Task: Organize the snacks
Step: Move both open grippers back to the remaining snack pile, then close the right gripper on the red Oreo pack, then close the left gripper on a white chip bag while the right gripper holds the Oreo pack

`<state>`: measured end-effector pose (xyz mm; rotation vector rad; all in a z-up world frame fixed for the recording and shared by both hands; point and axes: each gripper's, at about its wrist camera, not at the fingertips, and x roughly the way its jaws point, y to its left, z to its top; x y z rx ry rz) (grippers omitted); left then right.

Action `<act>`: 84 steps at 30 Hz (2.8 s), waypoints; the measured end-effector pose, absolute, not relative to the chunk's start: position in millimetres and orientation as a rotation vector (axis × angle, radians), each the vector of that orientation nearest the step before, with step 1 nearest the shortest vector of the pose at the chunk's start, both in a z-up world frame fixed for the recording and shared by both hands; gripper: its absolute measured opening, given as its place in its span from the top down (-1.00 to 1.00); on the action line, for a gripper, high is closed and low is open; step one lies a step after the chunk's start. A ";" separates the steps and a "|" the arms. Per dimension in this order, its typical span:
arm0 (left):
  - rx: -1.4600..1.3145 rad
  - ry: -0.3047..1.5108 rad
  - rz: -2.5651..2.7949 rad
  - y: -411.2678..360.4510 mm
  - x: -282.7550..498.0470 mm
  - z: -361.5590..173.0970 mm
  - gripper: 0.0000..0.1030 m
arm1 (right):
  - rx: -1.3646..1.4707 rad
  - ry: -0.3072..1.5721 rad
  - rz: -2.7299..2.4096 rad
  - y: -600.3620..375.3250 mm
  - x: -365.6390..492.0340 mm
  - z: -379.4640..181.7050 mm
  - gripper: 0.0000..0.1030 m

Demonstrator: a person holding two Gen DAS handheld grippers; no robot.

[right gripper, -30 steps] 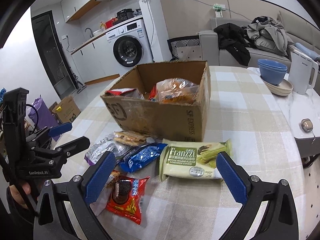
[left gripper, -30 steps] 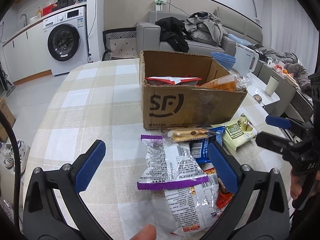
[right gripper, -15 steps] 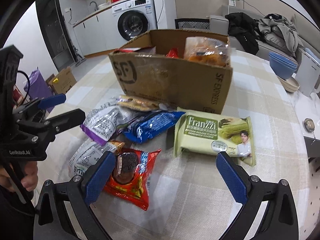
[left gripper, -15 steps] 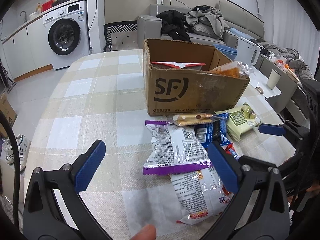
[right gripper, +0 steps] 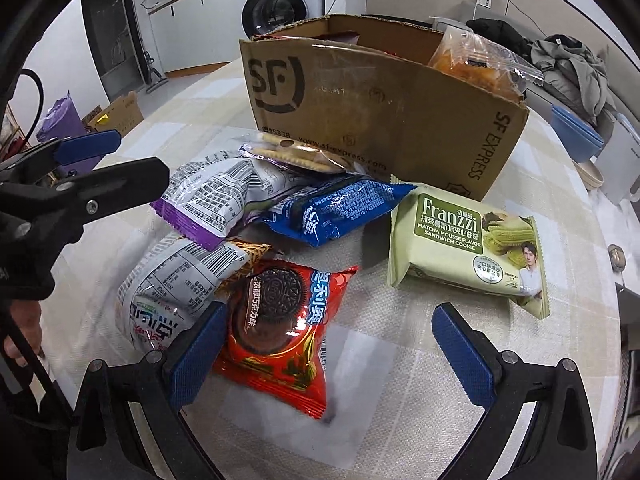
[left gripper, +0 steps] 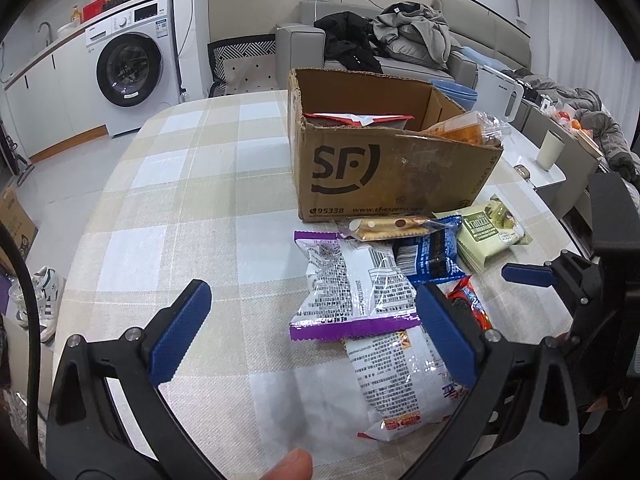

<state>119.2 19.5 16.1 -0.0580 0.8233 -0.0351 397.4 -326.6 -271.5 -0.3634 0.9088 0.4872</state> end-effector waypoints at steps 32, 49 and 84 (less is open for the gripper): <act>-0.052 0.851 -0.028 18.2 103.5 3.2 -0.98 | -0.413 0.882 0.606 -327.6 372.7 -269.0 0.11; -0.017 0.891 -0.156 -8.1 94.6 4.4 -0.97 | -0.359 0.831 0.587 -363.7 366.1 -243.5 0.11; 0.028 0.978 -0.328 -38.7 92.2 -23.1 0.06 | -0.336 0.804 0.579 -369.6 366.5 -235.0 0.11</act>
